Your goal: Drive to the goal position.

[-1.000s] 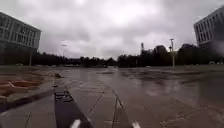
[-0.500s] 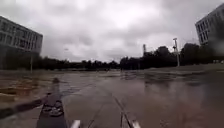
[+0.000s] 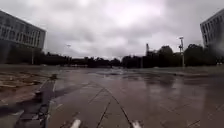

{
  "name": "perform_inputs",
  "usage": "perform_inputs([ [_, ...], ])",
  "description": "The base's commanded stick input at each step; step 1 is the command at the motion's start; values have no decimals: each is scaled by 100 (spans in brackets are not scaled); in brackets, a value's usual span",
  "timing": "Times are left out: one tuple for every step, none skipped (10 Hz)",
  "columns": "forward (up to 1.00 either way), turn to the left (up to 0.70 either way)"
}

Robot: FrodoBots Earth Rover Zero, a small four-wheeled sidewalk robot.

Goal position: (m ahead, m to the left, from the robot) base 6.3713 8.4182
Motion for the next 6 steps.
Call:
perform_inputs([
  [100, 0],
  [100, 0],
  [100, 0],
  [100, 0],
  [100, 0],
  [100, 0],
])
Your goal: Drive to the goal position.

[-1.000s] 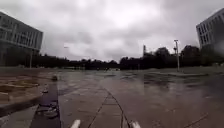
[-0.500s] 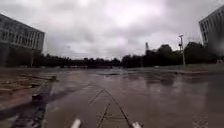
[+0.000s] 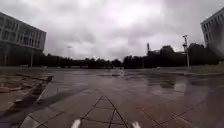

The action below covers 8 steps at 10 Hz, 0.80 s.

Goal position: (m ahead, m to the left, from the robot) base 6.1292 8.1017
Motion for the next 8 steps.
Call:
perform_inputs([
  [100, 0],
  [100, 0],
  [100, 0],
  [100, 0],
  [100, 0],
  [100, 0],
  [100, 0],
  [100, 0],
])
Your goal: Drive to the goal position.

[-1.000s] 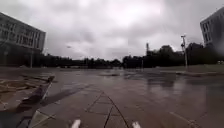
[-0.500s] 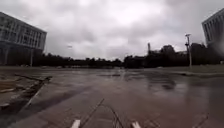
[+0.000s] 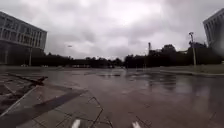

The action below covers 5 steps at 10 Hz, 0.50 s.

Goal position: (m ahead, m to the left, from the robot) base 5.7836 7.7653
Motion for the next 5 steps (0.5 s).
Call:
perform_inputs([
  [100, 0],
  [100, 0],
  [100, 0],
  [100, 0],
  [100, 0],
])
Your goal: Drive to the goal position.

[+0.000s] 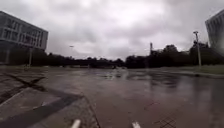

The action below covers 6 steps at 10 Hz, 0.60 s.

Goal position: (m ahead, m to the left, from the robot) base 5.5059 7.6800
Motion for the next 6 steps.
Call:
perform_inputs([
  [100, 0],
  [100, 0],
  [100, 0],
  [100, 0],
  [100, 0],
  [100, 0],
])
